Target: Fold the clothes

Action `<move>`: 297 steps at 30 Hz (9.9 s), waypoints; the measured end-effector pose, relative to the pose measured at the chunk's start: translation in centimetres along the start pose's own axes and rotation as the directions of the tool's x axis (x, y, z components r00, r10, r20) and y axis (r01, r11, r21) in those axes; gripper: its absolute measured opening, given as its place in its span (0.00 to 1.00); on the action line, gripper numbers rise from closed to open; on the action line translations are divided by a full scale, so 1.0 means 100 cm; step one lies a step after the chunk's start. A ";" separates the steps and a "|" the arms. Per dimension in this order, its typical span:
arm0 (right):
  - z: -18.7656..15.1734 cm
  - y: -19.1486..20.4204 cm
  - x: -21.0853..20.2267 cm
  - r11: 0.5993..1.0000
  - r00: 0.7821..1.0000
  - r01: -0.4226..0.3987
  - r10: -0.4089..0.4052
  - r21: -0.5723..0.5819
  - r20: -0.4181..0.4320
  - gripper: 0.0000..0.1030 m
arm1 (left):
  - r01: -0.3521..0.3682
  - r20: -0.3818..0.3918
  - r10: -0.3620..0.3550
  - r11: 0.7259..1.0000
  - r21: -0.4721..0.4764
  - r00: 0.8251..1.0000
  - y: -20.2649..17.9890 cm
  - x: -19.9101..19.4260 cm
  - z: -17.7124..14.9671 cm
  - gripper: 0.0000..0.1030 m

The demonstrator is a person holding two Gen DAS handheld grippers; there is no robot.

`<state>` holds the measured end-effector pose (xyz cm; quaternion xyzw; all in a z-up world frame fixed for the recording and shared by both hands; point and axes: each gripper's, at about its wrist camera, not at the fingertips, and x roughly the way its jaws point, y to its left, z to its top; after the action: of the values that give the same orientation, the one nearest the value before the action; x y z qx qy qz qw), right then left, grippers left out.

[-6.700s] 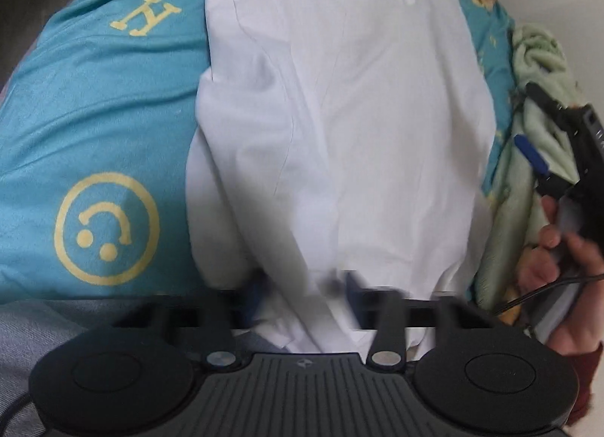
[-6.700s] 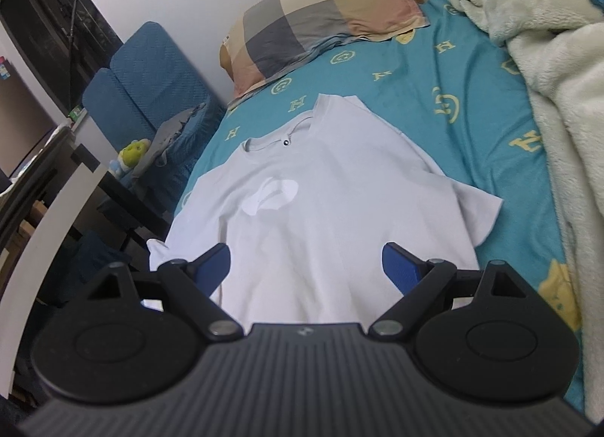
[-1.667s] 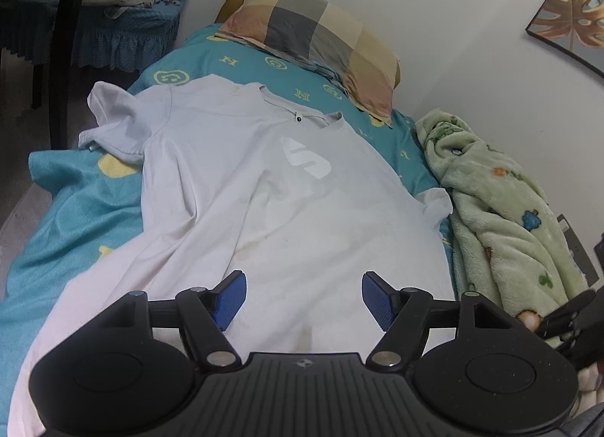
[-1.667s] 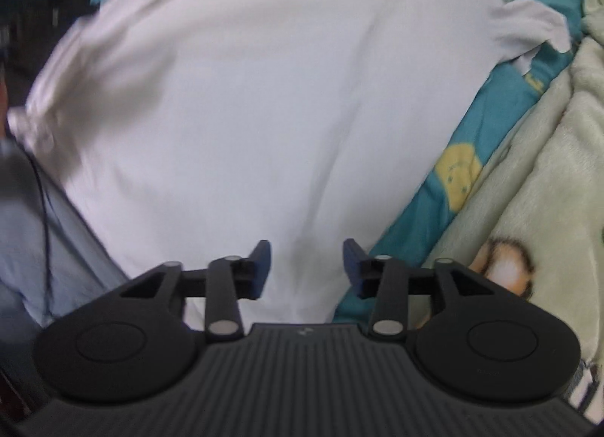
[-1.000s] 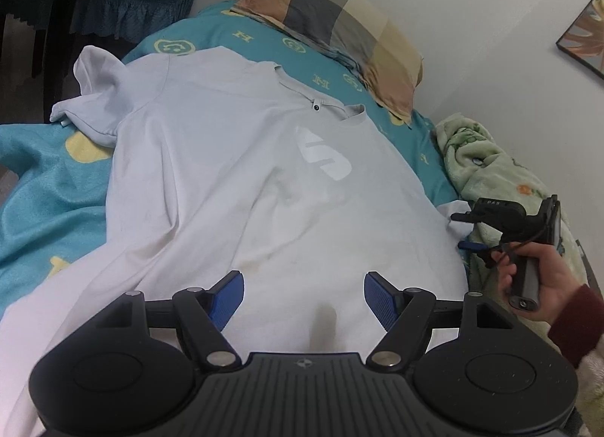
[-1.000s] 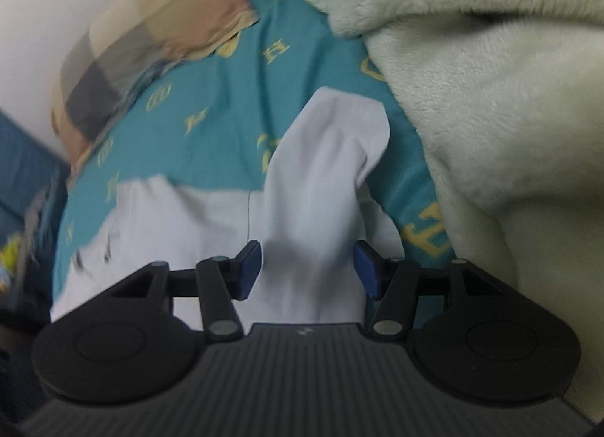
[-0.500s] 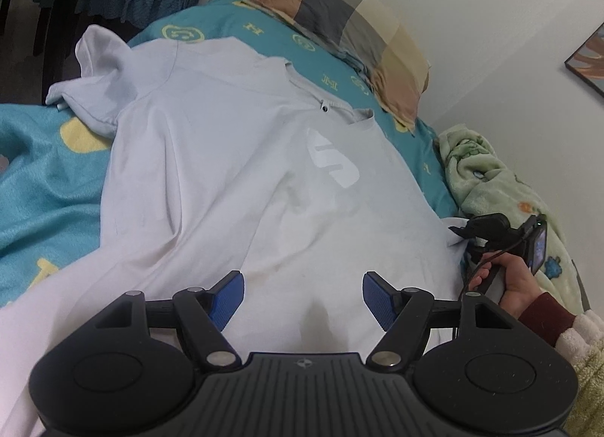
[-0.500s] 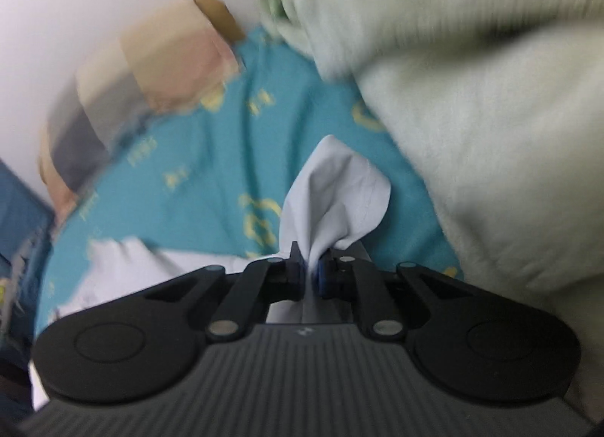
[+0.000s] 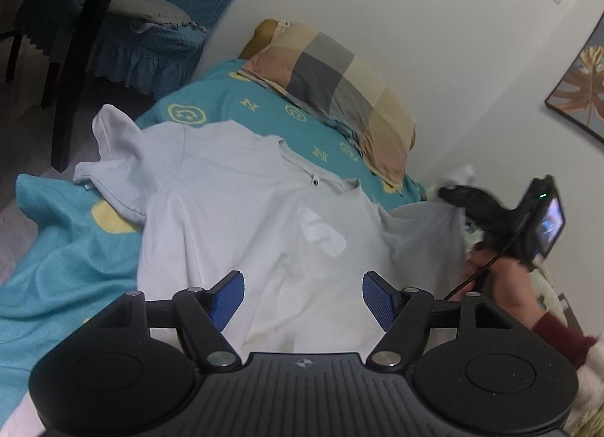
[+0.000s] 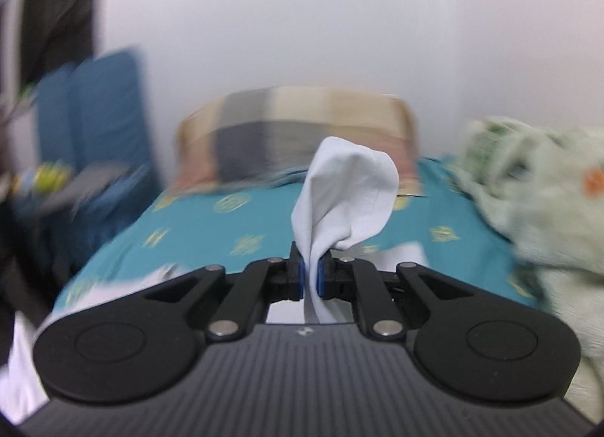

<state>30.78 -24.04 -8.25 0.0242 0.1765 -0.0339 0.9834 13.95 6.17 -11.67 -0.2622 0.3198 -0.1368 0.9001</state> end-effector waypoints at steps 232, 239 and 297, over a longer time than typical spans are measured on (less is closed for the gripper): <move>-0.127 -0.045 -0.123 0.913 0.840 -0.143 0.317 0.383 -0.441 0.83 | -0.073 -0.085 0.125 0.888 0.455 0.988 -0.133 0.214 -0.015 0.30; -0.121 -0.049 -0.130 0.912 0.862 -0.151 0.310 0.380 -0.401 0.83 | -0.044 -0.113 0.104 0.896 0.442 0.988 -0.113 0.157 -0.022 0.61; -0.053 0.137 0.004 0.934 0.953 -0.281 0.244 -0.222 -0.178 0.07 | -0.067 -0.038 0.075 0.979 0.190 0.996 -0.006 -0.049 0.001 0.74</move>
<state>30.35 -10.04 -12.88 -0.0712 0.2468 0.1220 0.9587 10.25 7.75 -8.81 -0.1609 0.3347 -0.1403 0.9178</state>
